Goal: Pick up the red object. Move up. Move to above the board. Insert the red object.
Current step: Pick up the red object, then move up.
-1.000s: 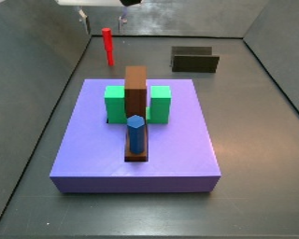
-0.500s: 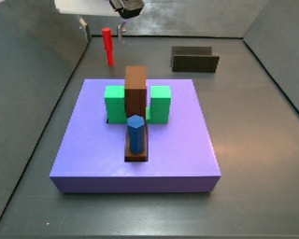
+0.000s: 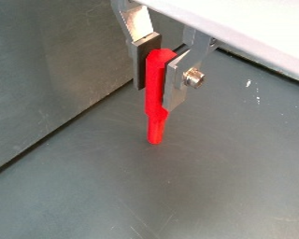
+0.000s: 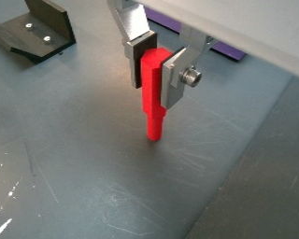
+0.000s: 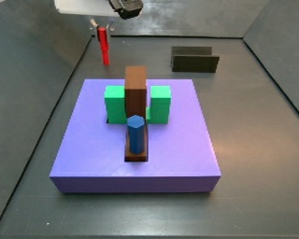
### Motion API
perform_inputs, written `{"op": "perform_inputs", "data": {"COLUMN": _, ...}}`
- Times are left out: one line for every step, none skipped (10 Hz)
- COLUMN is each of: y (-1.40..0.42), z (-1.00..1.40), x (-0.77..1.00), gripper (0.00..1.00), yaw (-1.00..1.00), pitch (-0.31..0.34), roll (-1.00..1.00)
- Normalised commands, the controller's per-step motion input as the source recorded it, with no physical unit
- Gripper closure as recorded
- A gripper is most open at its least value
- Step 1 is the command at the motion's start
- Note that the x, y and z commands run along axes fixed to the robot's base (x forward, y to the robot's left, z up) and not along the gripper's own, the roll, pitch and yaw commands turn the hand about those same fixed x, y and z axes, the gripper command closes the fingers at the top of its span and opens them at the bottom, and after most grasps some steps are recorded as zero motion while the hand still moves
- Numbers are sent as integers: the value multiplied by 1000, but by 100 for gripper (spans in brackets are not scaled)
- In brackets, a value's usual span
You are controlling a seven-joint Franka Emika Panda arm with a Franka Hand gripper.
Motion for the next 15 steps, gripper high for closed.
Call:
{"op": "perform_inputs", "data": {"y": 0, "z": 0, "x": 0, "gripper": 100, "yaw": 0, "pitch": 0, "roll": 0}}
{"op": "perform_inputs", "data": {"y": 0, "z": 0, "x": 0, "gripper": 100, "yaw": 0, "pitch": 0, "roll": 0}}
{"op": "perform_inputs", "data": {"y": 0, "z": 0, "x": 0, "gripper": 100, "yaw": 0, "pitch": 0, "roll": 0}}
{"op": "perform_inputs", "data": {"y": 0, "z": 0, "x": 0, "gripper": 100, "yaw": 0, "pitch": 0, "roll": 0}}
{"op": "perform_inputs", "data": {"y": 0, "z": 0, "x": 0, "gripper": 100, "yaw": 0, "pitch": 0, "roll": 0}}
{"op": "perform_inputs", "data": {"y": 0, "z": 0, "x": 0, "gripper": 100, "yaw": 0, "pitch": 0, "roll": 0}}
{"op": "perform_inputs", "data": {"y": 0, "z": 0, "x": 0, "gripper": 100, "yaw": 0, "pitch": 0, "roll": 0}}
{"op": "perform_inputs", "data": {"y": 0, "z": 0, "x": 0, "gripper": 100, "yaw": 0, "pitch": 0, "roll": 0}}
{"op": "perform_inputs", "data": {"y": 0, "z": 0, "x": 0, "gripper": 100, "yaw": 0, "pitch": 0, "roll": 0}}
{"op": "perform_inputs", "data": {"y": 0, "z": 0, "x": 0, "gripper": 100, "yaw": 0, "pitch": 0, "roll": 0}}
{"op": "perform_inputs", "data": {"y": 0, "z": 0, "x": 0, "gripper": 100, "yaw": 0, "pitch": 0, "roll": 0}}
{"op": "perform_inputs", "data": {"y": 0, "z": 0, "x": 0, "gripper": 100, "yaw": 0, "pitch": 0, "roll": 0}}
{"op": "perform_inputs", "data": {"y": 0, "z": 833, "x": 0, "gripper": 100, "yaw": 0, "pitch": 0, "roll": 0}}
{"op": "perform_inputs", "data": {"y": -20, "z": 750, "x": 10, "gripper": 100, "yaw": -26, "pitch": 50, "roll": 10}}
{"op": "perform_inputs", "data": {"y": -11, "z": 613, "x": -11, "gripper": 100, "yaw": -28, "pitch": 87, "roll": 26}}
